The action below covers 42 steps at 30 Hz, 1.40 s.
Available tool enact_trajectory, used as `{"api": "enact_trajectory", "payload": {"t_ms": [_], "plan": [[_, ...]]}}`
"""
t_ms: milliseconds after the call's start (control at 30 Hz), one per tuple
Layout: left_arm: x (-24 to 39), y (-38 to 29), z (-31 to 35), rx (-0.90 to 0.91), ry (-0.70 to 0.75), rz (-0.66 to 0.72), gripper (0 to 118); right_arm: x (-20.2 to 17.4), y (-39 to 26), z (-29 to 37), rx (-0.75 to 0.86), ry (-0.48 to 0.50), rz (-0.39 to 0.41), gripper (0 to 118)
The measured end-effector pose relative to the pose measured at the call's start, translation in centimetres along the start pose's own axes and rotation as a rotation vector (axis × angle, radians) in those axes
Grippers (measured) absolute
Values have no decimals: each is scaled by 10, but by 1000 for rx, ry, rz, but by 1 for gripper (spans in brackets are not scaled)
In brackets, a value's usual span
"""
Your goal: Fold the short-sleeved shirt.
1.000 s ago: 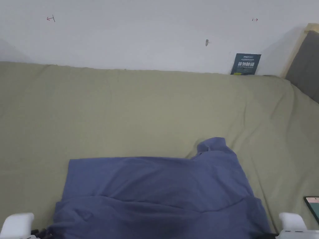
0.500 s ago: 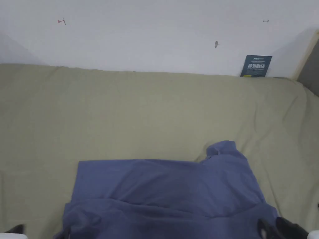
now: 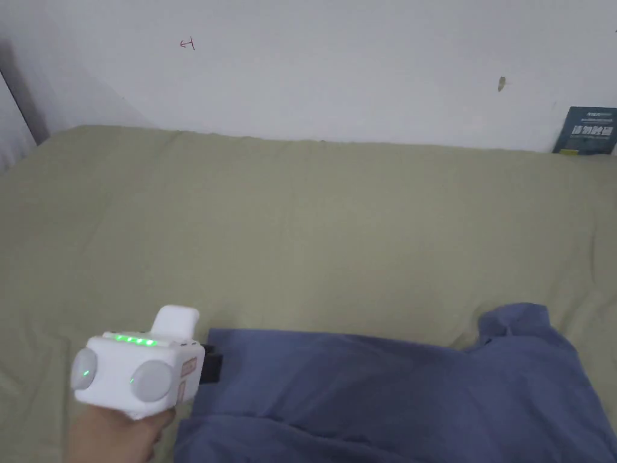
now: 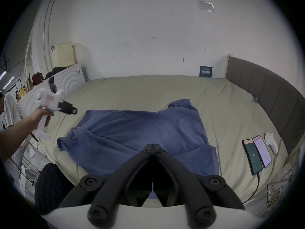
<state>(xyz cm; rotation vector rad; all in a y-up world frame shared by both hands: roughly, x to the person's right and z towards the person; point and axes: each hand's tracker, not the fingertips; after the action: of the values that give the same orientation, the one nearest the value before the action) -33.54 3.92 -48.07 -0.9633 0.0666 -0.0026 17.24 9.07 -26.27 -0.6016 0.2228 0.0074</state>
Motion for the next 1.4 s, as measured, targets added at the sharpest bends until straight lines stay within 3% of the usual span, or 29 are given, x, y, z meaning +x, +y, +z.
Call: {"api": "enact_trajectory", "payload": {"t_ms": [33, 67, 167, 367, 400, 433, 467, 500, 533, 567, 600, 633, 700, 733, 767, 900, 933, 967, 1000, 1033, 1067, 1133, 1233, 1300, 1400], "plan": [[2, 11, -25, -32, 31, -27, 118, 2, 1, -4, -8, -7, -5, 0], [5, 17, -44, -42, 43, -39, 113, 4, 2, -8, -16, -11, -10, 0], [5, 29, -90, -94, 65, -15, 115, 12, 4, -19, -38, -31, -25, 0], [33, 27, -100, -111, 88, -23, 111, 32, 10, -43, -83, -58, -59, 0], [35, 26, -93, -100, 18, -22, 90, 37, 14, -50, -84, -63, -55, 0], [39, 25, -86, -91, -27, 2, 76, 44, 21, -60, -93, -74, -47, 0], [38, 23, -74, -67, 2, -25, 60, 52, 29, -74, -130, -90, -35, 0], [42, 21, -70, -62, -39, -53, 22, 62, 39, -92, -170, -108, -20, 1], [46, 18, -70, -57, -38, -75, 7, 71, 46, -110, -172, -118, -13, 6], [51, 16, -66, -42, -43, -72, 7, 82, 55, -129, -177, -121, -9, 13], [64, 12, -56, -32, -21, -88, 7, 95, 65, -150, -192, -124, -12, 28], [67, 9, -49, -20, -56, -81, 7, 110, 75, -170, -203, -125, -34, 47], [74, 4, -31, 21, -73, -50, 7, 136, 89, -212, -247, -124, -95, 113], [56, 11, -37, 5, -114, -22, 7, 148, 97, -233, -297, -112, -117, 118], [55, 10, -29, 27, -120, -11, 7, 159, 102, -246, -261, -98, -124, 118], [62, 2, 2, 76, -152, 15, 7, 184, 101, -295, -449, -139, -112, 118], [62, 2, 6, 76, -158, 20, 7, 177, 101, -313, -491, -139, -120, 107], [61, 1, 9, 79, -158, 19, 7, 178, 98, -316, -547, -122, -139, 66], [65, 2, 13, 89, -152, 11, 7, 174, 97, -316, -564, -139, -118, 14], [65, 3, 15, 92, -148, 6, 7, 165, 97, -311, -520, -192, -25, 2], [63, 4, 16, 89, -151, 4, 7, 152, 100, -298, -436, -162, 41, 2], [62, 6, 18, 94, -151, -2, 7, 147, 103, -281, -406, -54, -2, 1], [55, 7, 24, 103, -148, 8, 7, 124, 114, -248, -302, -99, 85, 2], [50, 5, 35, 112, -145, 11, 7, 122, 124, -223, -259, -64, 67, 2], [42, -6, 65, 152, -147, 29, 7, 113, 134, -168, -145, -40, 115, 1]]}}
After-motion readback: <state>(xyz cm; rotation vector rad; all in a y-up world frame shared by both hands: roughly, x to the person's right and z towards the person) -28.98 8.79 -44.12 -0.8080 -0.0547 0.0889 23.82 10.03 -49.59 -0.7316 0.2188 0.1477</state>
